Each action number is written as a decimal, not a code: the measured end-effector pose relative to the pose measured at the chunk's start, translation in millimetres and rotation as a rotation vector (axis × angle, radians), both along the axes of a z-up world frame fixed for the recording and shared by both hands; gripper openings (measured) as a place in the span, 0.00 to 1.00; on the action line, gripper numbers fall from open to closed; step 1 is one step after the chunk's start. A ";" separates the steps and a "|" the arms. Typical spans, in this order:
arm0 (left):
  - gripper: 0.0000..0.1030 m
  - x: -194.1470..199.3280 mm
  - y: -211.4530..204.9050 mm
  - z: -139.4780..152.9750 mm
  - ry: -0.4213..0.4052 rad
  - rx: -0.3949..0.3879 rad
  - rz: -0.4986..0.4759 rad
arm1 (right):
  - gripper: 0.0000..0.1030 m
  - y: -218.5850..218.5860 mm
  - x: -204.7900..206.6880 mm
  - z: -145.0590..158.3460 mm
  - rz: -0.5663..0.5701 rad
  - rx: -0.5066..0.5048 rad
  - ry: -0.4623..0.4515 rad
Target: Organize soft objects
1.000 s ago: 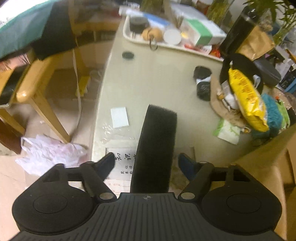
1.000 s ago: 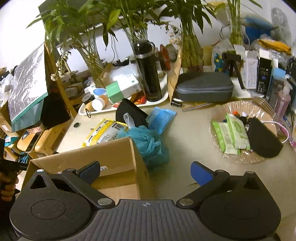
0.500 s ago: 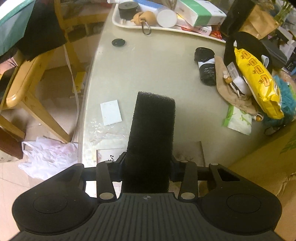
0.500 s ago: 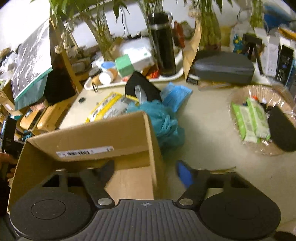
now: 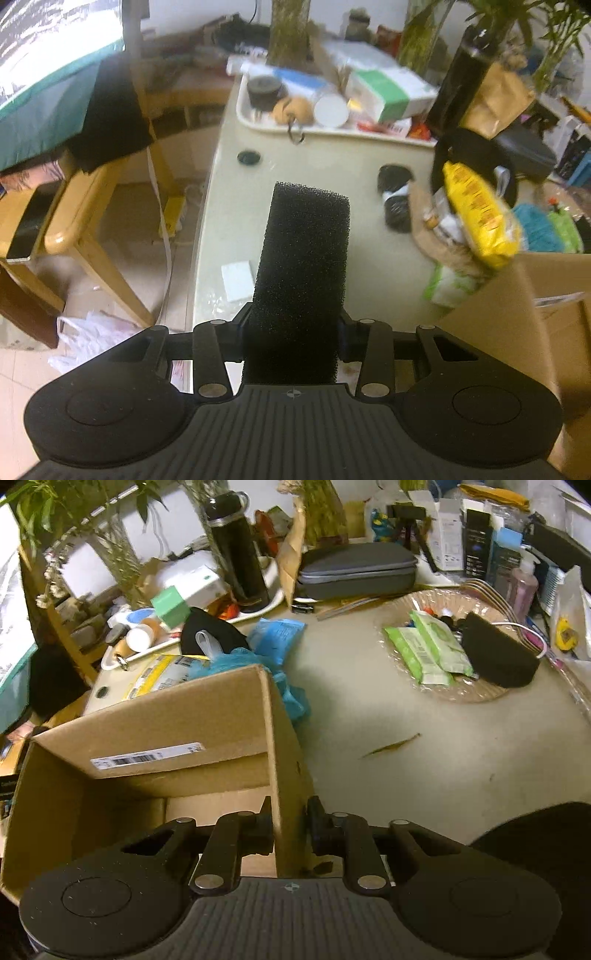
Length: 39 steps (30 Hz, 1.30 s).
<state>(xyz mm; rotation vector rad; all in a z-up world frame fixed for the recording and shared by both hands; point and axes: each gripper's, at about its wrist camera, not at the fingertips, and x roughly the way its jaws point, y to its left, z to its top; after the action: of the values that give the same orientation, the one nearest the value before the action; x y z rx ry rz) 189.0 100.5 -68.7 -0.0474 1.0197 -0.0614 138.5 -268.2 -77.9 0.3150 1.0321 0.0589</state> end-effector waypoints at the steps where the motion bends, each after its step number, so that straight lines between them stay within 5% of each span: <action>1: 0.40 -1.6 -0.9 5.7 -0.010 -0.006 -0.003 | 0.44 0.0 1.4 2.5 0.011 0.008 -0.010; 3: 0.40 -6.6 -3.2 19.1 -0.039 -0.019 -0.010 | 0.76 2.5 0.9 10.8 0.047 -0.017 -0.055; 5: 0.40 -12.8 -4.4 32.2 -0.072 -0.034 -0.017 | 0.83 3.8 -0.9 19.4 0.069 -0.059 -0.107; 13: 0.40 -29.8 -19.4 77.5 -0.165 -0.120 -0.066 | 0.92 -7.0 11.4 43.1 0.148 -0.039 -0.221; 22: 0.40 -50.2 -32.6 97.0 -0.205 -0.240 -0.135 | 0.96 -18.6 30.4 62.7 0.228 -0.042 -0.301; 29: 0.40 -60.3 -43.1 91.8 -0.218 -0.341 -0.185 | 0.96 -27.8 58.4 51.3 0.290 -0.035 -0.310; 39: 0.40 -65.8 -54.3 85.8 -0.213 -0.387 -0.230 | 0.96 -24.1 119.8 12.3 0.359 0.041 -0.248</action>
<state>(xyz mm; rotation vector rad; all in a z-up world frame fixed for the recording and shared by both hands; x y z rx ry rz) 123.2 46.2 17.1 -0.2708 0.7845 -0.4648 258.3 -292.2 -65.6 0.1514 0.8314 0.4334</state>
